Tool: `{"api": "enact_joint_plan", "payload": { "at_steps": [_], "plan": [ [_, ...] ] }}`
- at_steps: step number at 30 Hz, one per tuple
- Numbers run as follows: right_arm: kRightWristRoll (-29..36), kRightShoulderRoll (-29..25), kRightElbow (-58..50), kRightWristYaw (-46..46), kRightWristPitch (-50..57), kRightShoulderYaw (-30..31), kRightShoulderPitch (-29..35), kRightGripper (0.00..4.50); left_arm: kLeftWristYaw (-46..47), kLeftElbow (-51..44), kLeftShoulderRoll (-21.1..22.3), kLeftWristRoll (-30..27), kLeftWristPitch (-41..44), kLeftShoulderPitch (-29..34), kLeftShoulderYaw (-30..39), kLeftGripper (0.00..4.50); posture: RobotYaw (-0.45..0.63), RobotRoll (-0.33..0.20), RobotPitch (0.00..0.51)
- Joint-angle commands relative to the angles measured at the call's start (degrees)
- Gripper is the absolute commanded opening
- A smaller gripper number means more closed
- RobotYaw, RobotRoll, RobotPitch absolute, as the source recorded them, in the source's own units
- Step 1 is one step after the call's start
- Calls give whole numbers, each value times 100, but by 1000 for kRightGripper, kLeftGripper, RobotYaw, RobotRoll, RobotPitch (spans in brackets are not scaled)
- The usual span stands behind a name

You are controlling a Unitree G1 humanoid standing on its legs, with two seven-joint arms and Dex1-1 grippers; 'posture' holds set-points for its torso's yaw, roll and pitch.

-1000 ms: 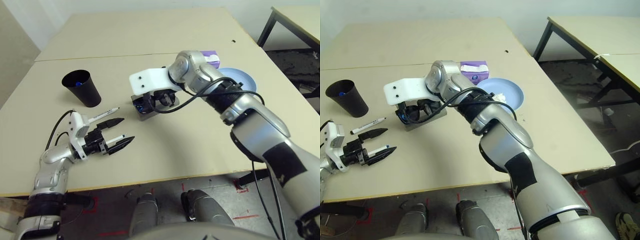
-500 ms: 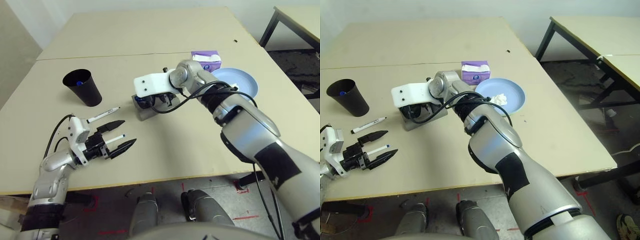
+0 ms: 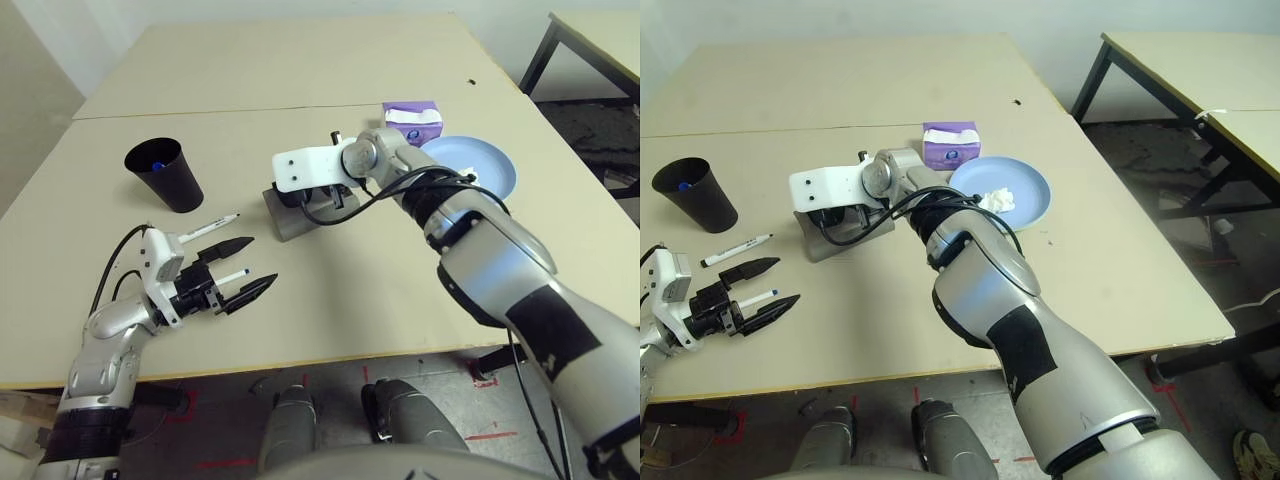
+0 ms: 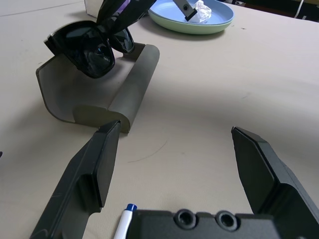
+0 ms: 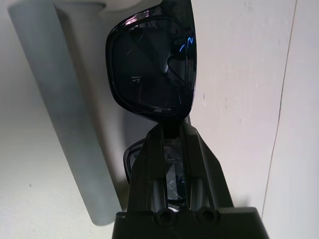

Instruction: Organize and tidy the items on the table.

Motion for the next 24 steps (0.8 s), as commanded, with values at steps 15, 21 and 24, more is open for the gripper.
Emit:
{"api": "enact_joint_plan", "payload": {
  "at_steps": [15, 21, 24],
  "plan": [
    [-129, 8, -58, 430, -130, -66, 206, 169, -61, -1, -23, 37, -110, 12, -30, 4500, -3, 0, 136],
    [-267, -24, -42, 459, -72, -22, 303, 168, -50, -33, -39, 38, -120, 19, -67, 4500, 0, 0, 143],
    [-309, -23, -38, 477, -59, -13, 342, 155, -40, -57, -22, 25, -94, 23, -48, 4500, 2, 0, 145]
  ]
}}
